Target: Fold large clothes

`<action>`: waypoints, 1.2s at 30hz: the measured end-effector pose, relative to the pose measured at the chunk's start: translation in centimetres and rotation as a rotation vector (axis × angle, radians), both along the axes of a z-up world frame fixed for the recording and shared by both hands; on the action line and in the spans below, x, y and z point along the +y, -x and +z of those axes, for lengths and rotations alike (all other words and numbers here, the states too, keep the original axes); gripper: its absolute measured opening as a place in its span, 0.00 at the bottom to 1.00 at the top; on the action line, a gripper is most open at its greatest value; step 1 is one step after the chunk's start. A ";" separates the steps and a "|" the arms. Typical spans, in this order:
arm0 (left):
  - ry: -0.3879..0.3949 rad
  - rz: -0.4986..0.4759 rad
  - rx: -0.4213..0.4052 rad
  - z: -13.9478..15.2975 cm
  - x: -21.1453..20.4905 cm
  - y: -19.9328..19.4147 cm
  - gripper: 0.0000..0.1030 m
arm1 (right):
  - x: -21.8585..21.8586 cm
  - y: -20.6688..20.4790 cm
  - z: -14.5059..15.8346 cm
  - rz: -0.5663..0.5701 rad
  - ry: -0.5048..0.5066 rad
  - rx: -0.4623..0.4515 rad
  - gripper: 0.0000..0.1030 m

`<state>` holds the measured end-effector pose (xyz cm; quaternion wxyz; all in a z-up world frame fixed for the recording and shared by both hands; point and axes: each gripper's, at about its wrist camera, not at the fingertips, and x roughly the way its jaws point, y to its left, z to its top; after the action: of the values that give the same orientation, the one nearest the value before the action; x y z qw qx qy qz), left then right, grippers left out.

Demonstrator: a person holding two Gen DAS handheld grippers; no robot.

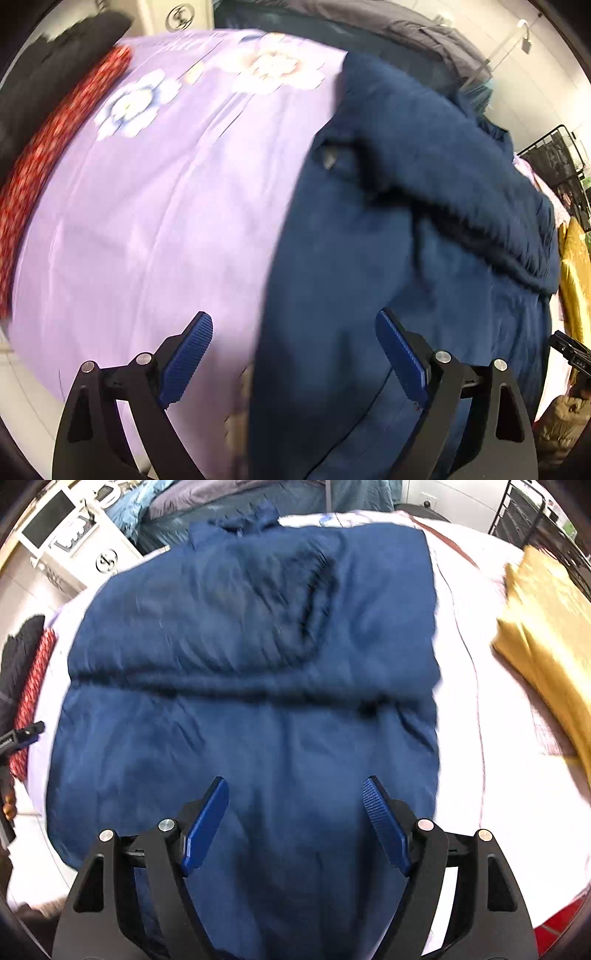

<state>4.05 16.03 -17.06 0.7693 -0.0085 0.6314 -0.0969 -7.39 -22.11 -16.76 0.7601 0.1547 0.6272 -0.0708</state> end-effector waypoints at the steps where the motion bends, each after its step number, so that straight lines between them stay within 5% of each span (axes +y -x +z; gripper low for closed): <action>1: 0.001 0.003 0.008 -0.1 0.6 0.7 0.85 | -0.2 0.8 -0.1 0.000 0.000 0.010 0.73; 14: 0.123 0.118 0.151 -3.0 6.5 8.5 0.85 | -2.0 10.2 -3.1 -0.078 -0.116 0.152 0.73; 24: 0.235 0.008 0.239 -5.1 5.0 11.9 0.82 | 0.2 15.2 -6.3 -0.068 -0.371 0.248 0.72; 30: 0.233 -0.030 0.237 -5.5 4.1 12.2 0.63 | 0.6 14.5 -6.9 -0.036 -0.387 0.246 0.56; 34: 0.224 -0.078 0.211 -4.4 4.0 12.8 0.38 | 0.9 13.9 -6.0 0.007 -0.407 0.228 0.28; 36: 0.250 -0.088 0.204 -3.8 4.3 13.2 0.30 | 1.2 13.9 -5.4 0.045 -0.413 0.219 0.23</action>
<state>-9.14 20.29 -20.90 0.6891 -0.0863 0.6890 -0.2072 -21.28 -20.96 -22.12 0.6411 0.2842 0.7104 0.0594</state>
